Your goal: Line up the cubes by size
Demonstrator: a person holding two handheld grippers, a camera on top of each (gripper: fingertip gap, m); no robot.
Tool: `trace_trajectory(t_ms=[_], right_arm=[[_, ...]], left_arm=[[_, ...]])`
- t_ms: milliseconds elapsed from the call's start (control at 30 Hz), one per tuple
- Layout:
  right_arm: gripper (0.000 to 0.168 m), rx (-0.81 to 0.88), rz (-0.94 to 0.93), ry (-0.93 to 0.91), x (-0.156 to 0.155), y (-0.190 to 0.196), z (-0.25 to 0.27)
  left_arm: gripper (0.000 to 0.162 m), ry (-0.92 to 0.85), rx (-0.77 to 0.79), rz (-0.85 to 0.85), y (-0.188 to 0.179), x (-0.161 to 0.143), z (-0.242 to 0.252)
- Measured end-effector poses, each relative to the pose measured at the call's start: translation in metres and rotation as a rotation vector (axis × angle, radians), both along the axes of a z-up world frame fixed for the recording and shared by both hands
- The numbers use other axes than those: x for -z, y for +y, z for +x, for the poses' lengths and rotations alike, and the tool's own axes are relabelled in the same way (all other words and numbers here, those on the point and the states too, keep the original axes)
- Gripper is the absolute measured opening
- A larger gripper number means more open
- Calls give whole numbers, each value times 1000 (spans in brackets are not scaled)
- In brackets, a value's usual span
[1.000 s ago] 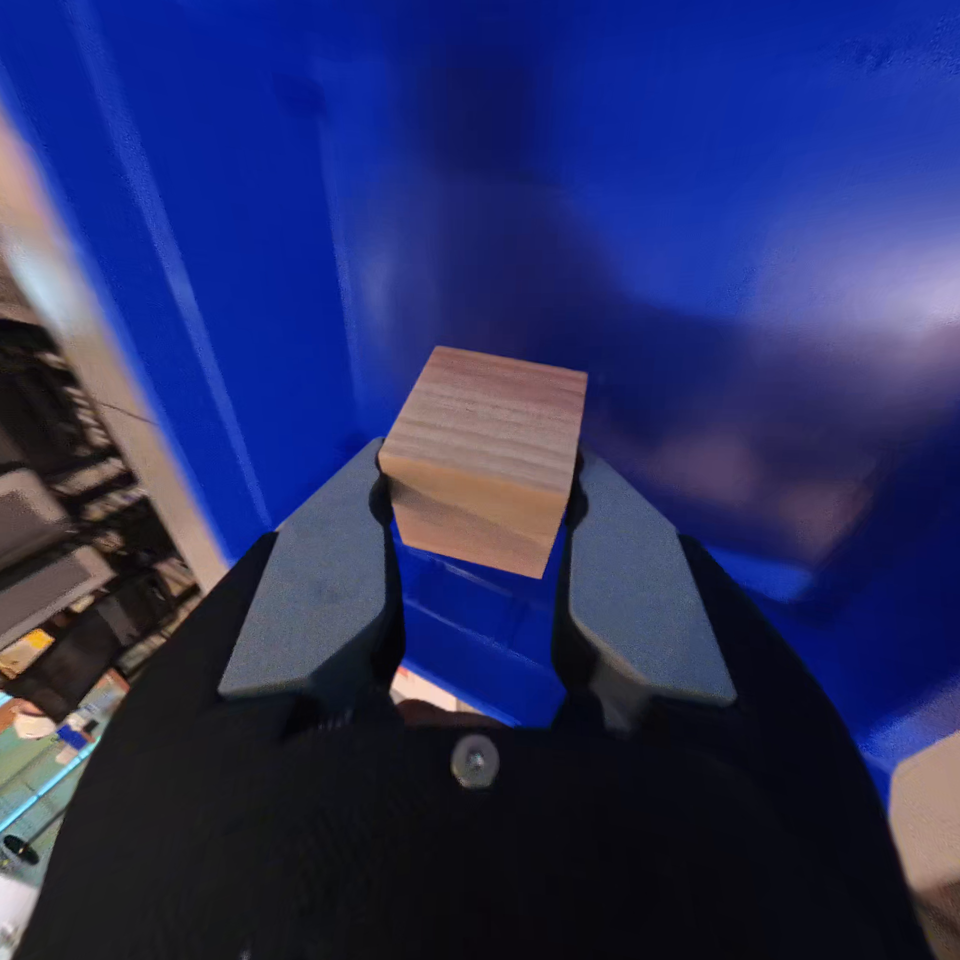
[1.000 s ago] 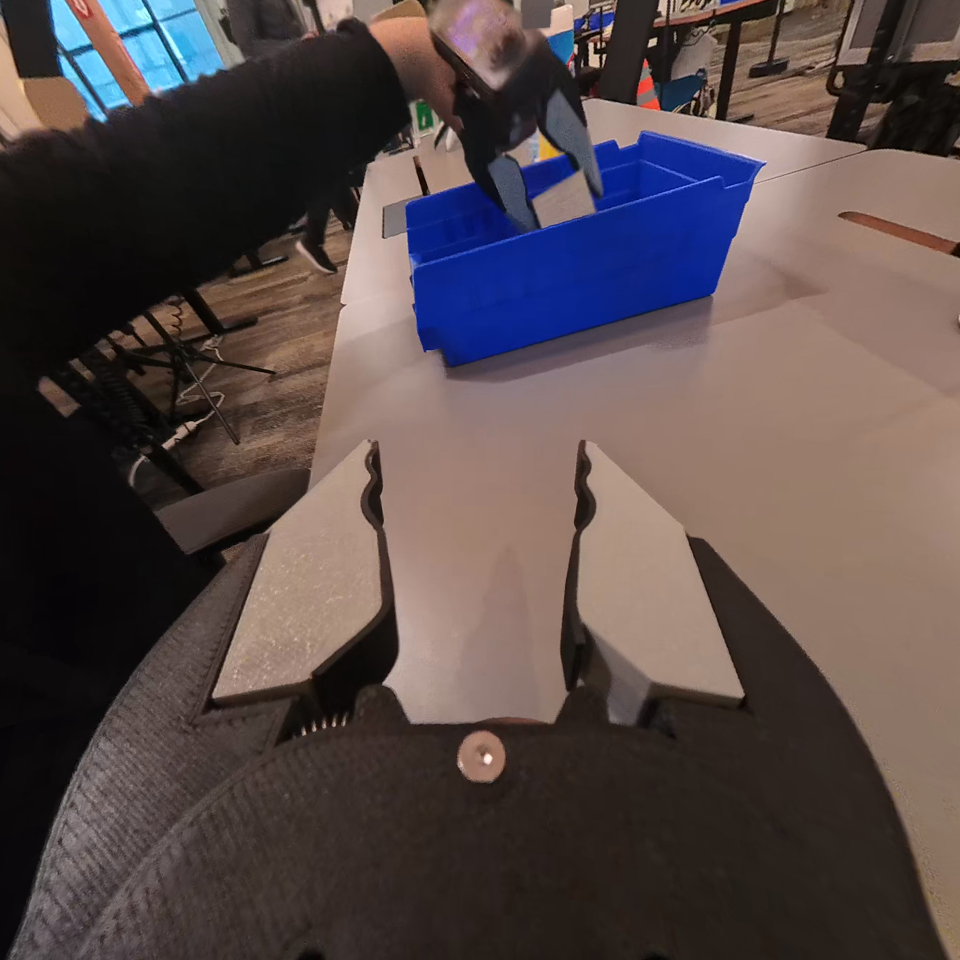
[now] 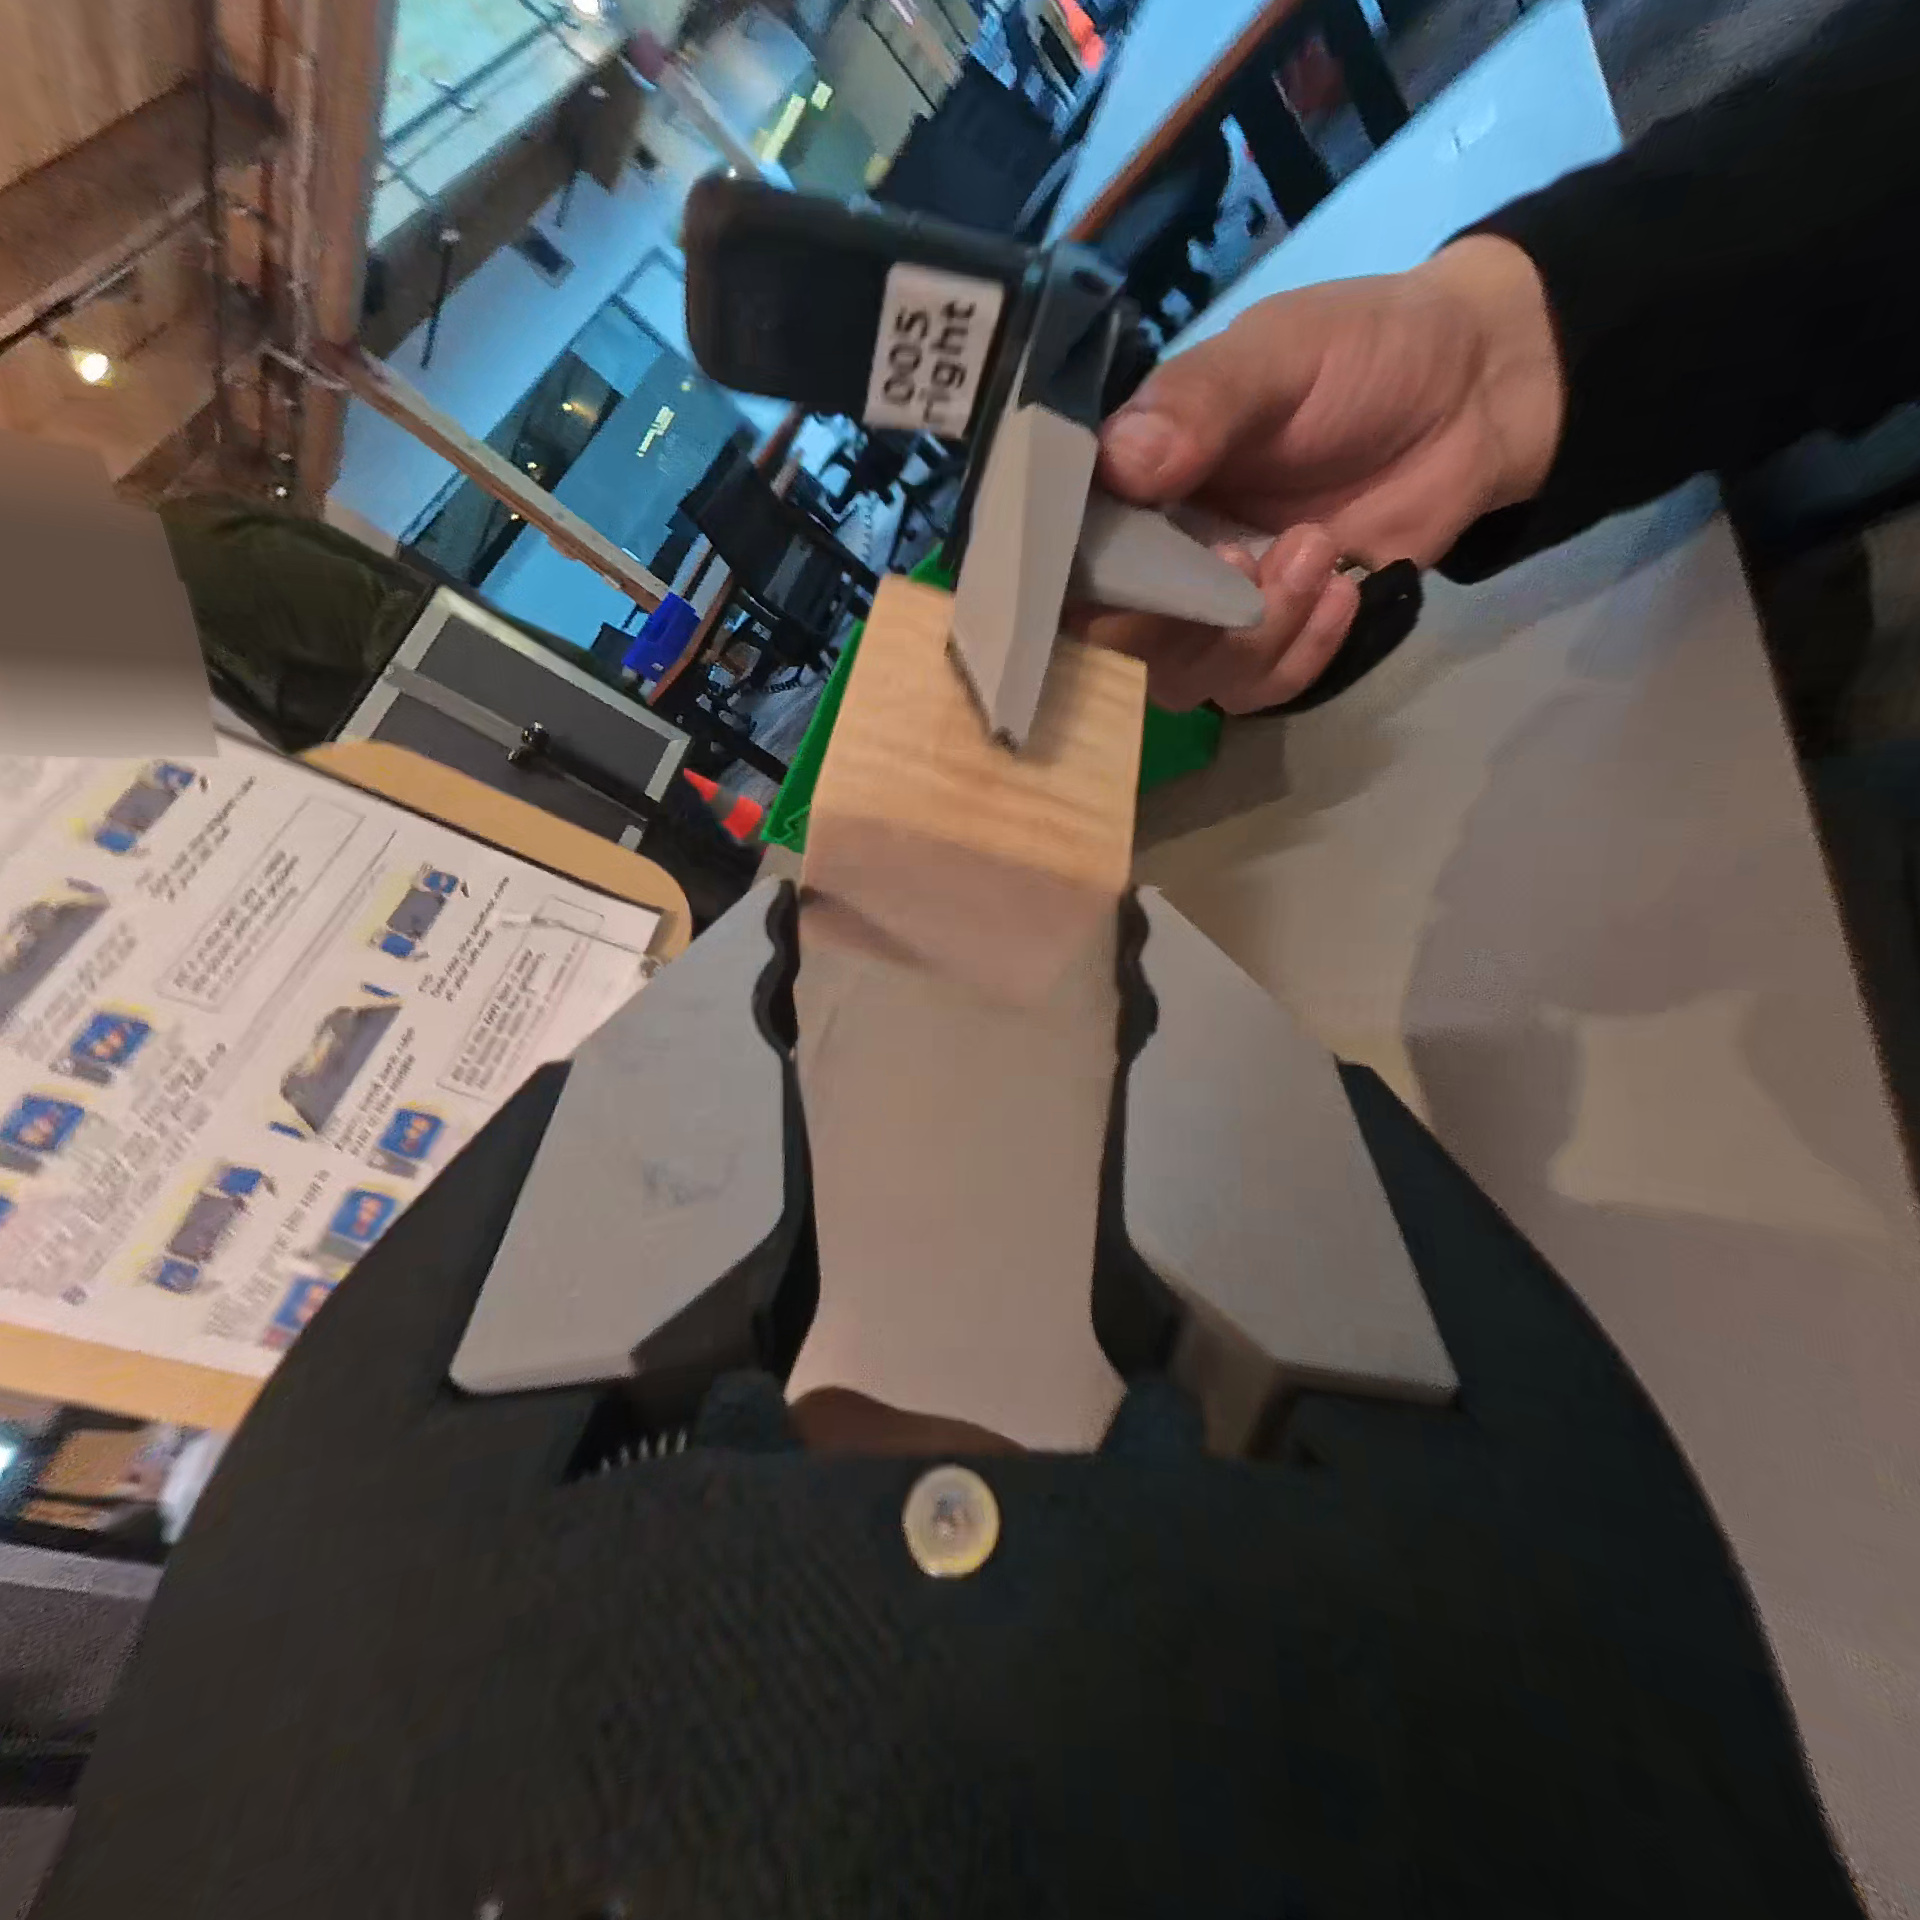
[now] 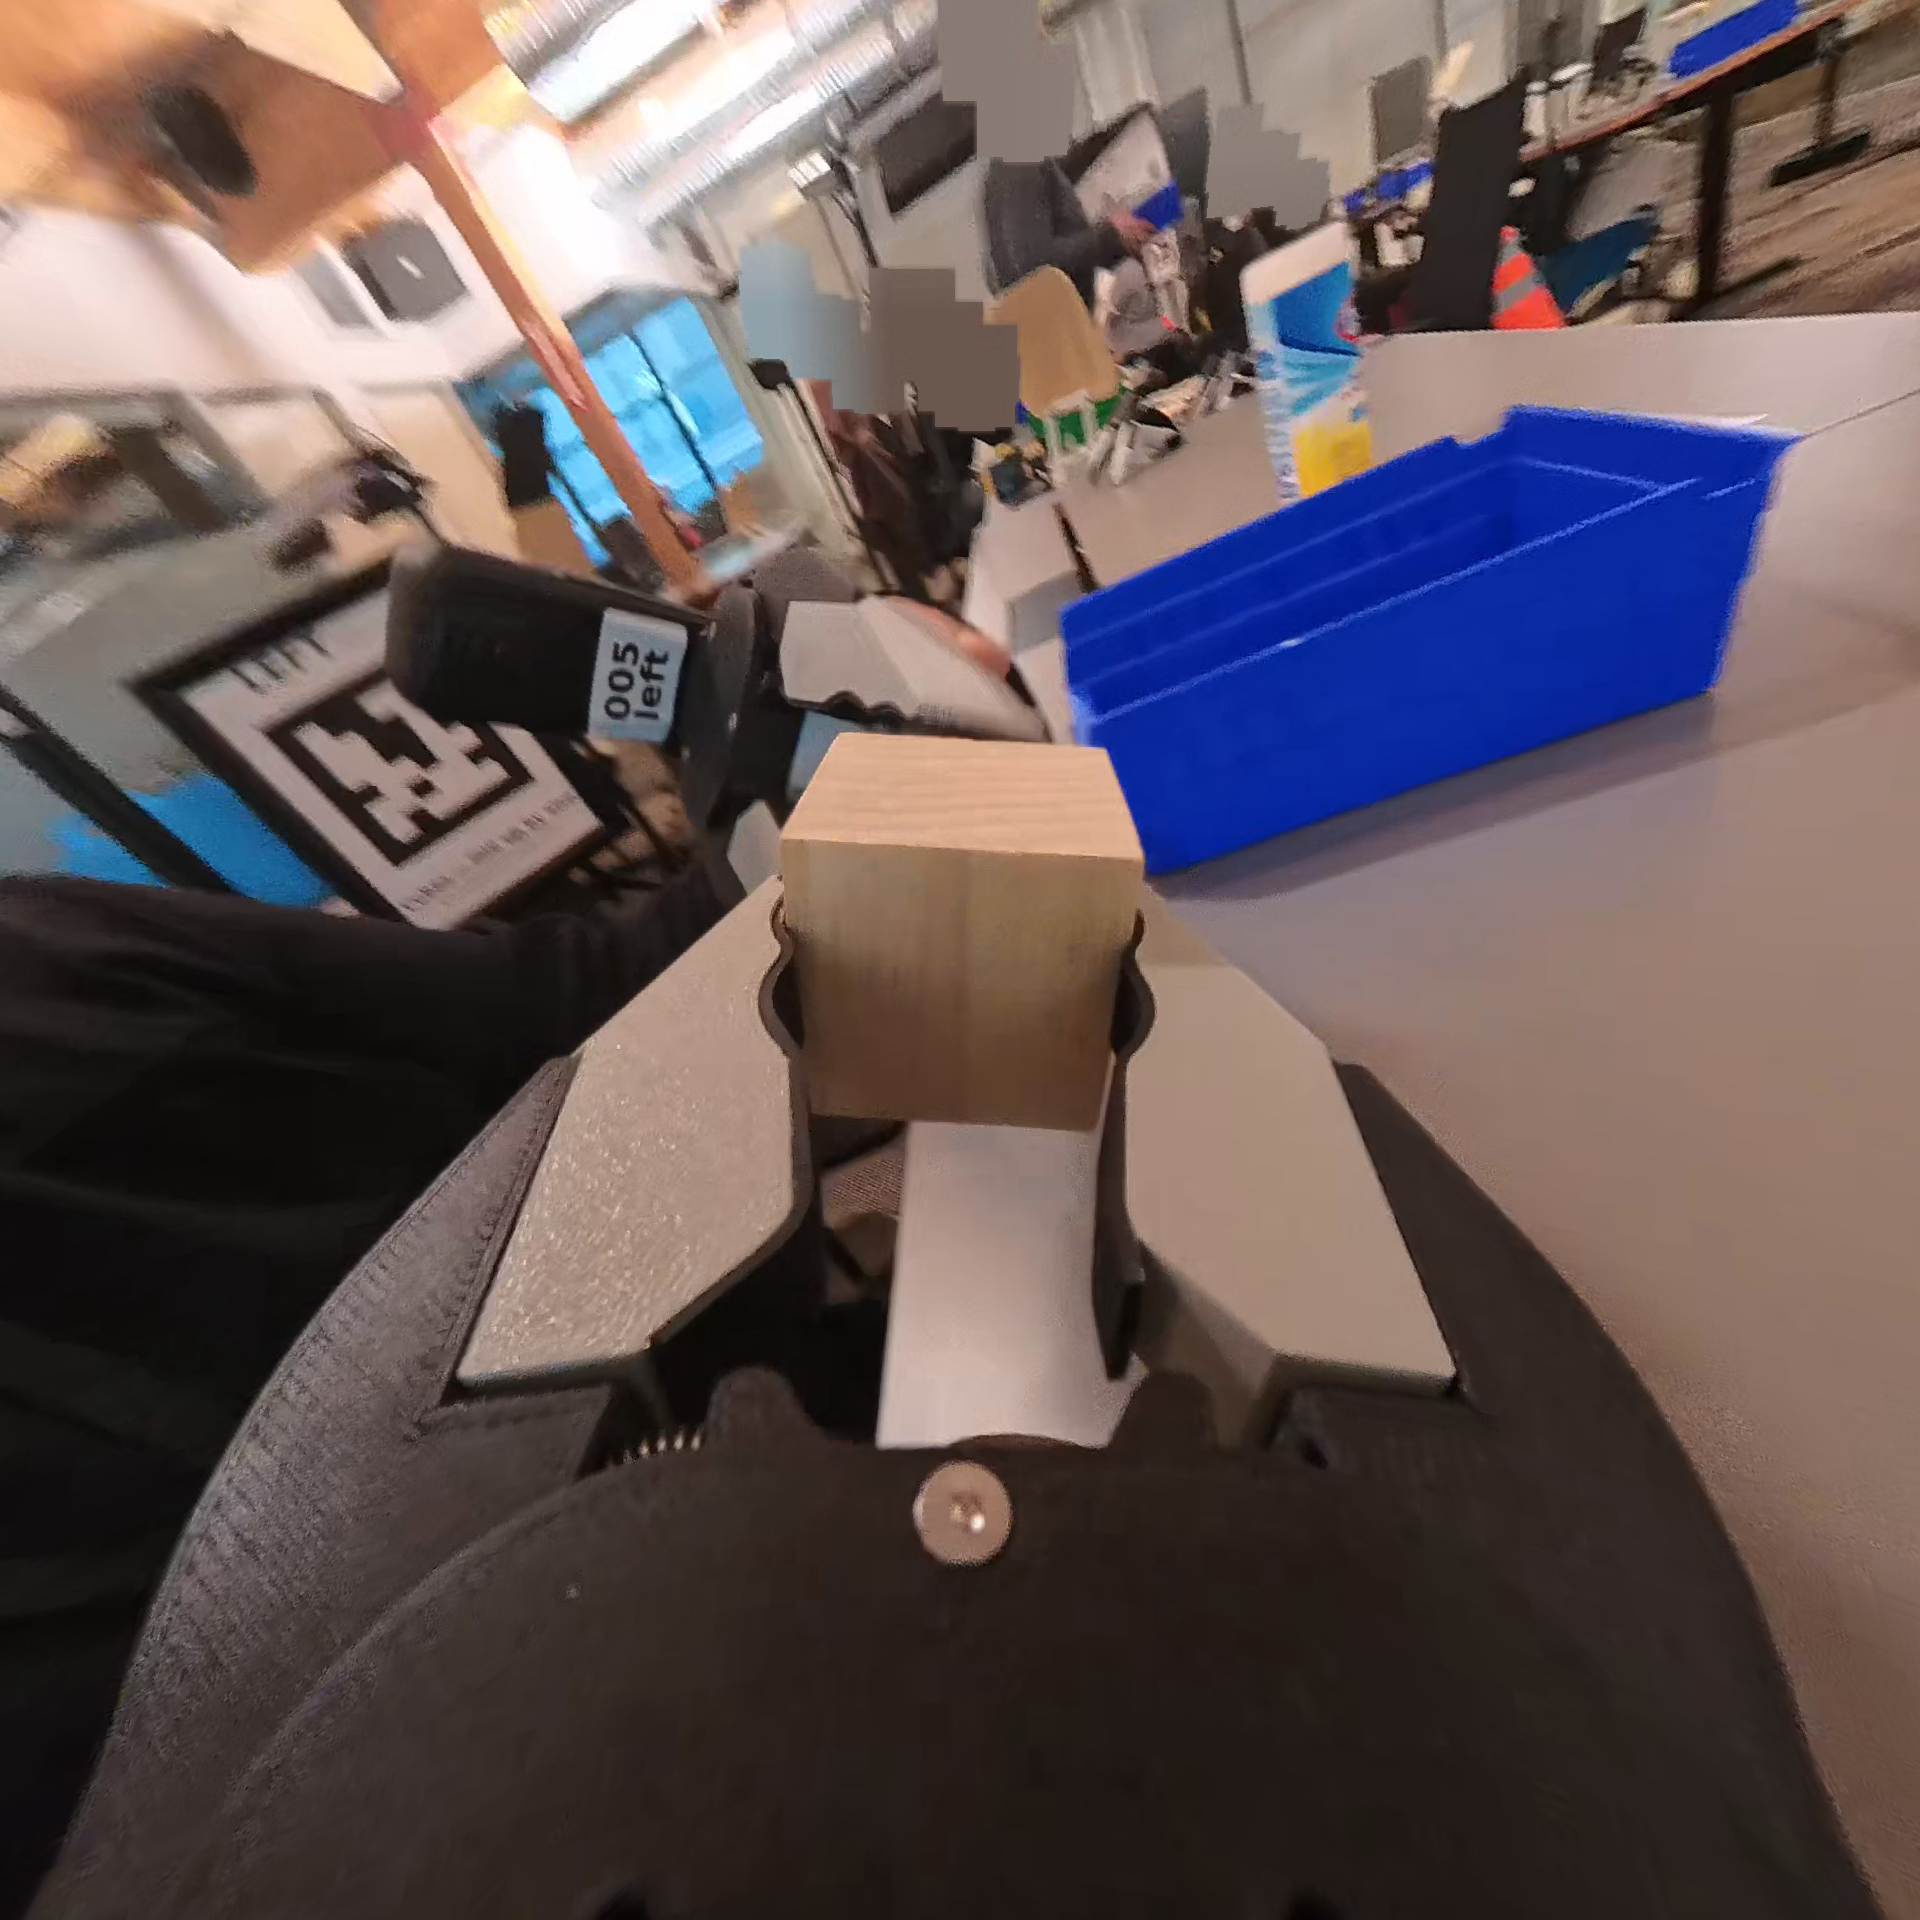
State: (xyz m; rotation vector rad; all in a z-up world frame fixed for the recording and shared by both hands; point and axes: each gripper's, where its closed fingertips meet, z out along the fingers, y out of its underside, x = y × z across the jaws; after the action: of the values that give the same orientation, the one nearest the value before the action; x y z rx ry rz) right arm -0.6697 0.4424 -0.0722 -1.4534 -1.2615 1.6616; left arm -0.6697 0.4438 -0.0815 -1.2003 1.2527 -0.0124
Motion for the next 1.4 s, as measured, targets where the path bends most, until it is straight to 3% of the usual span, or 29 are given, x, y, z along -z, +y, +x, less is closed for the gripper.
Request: trace_trajectory(t_ms=[167, 267, 367, 500, 600, 1000, 1067, 1233, 1400], right_arm=[[57, 195, 354, -178, -20, 54, 72], [57, 347, 610, -435, -21, 118, 136], [57, 364, 807, -763, 6, 175, 200], [57, 262, 864, -1172, 60, 221, 267], [57, 161, 847, -1359, 93, 236, 292], [58, -122, 806, -1505, 152, 256, 292], [70, -109, 760, -1525, 155, 259, 293], [72, -67, 656, -1455, 139, 250, 289], [74, 132, 669, -1247, 88, 238, 268]], left_arm=[[2, -192, -46, -117, -7, 22, -22], [0, -264, -42, -194, -16, 36, -29], [0, -311, -29, -243, -23, 49, -31], [0, -254, -78, -241, -17, 62, -35], [0, -258, -63, -252, -18, 61, -32], [0, -241, -71, -279, -16, 73, -37], [2, -246, -59, -288, -17, 74, -36], [9, -251, -42, -330, -19, 79, -33], [13, -308, -156, -408, -5, 77, -46]])
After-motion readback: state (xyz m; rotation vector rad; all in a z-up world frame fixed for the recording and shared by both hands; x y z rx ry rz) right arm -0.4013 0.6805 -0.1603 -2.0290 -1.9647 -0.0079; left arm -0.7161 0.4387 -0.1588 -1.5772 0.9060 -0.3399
